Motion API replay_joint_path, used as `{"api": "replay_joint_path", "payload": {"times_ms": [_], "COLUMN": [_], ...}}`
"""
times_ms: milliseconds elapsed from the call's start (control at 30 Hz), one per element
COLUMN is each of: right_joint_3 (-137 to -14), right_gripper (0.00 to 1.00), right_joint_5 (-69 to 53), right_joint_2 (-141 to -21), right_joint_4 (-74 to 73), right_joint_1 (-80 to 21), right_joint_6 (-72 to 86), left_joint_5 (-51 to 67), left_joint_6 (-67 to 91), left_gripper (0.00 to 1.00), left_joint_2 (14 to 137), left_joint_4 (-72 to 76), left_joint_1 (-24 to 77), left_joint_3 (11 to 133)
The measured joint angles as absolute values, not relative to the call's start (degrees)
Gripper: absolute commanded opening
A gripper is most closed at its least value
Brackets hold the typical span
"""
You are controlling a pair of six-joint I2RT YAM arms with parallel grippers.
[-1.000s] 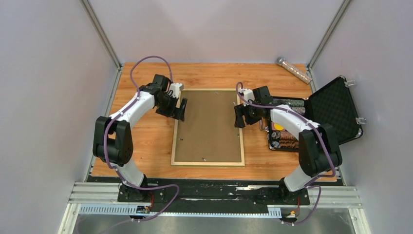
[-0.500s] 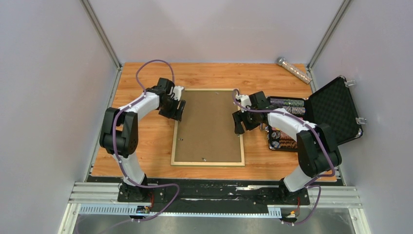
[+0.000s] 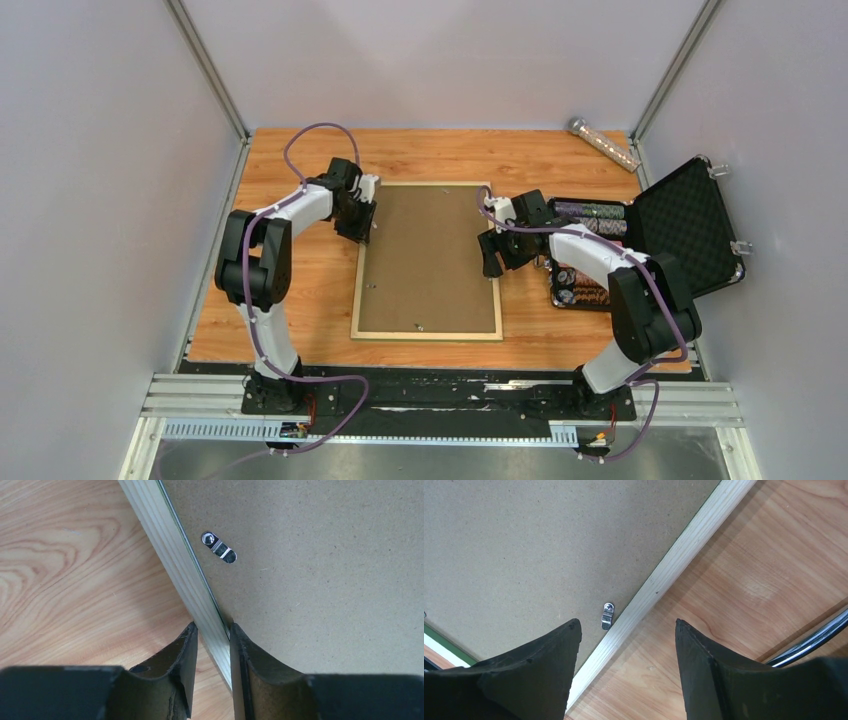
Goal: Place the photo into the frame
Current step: Install the photo frame at the center of the board.
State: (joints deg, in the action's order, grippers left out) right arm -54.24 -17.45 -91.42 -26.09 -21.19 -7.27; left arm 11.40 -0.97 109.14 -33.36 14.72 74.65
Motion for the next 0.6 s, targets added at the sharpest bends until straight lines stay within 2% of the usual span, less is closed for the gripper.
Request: {"api": "replay_joint_path", "payload": {"times_ms": [367,600], "right_joint_3": [-53.76,-53.28], "right_gripper": [0.69,0.68], "right_joint_5": [-17.37,-17.41], "right_joint_2": [-91.42,-91.88], "right_joint_4": [-25.87,-26.11], "right_joint_1": [-20.97,-20.4], "right_joint_6": [-7.88,-8.51], "left_joint_5": [10.98,10.81], "left_joint_6": [3.27,4.73], "left_gripper": [0.08,0.01], "left_joint_2": [110.67,111.02], "left_joint_4": [-34.85,-35.35], "left_joint_1": [14.61,14.59], "left_joint_3": [76.62,77.12]}}
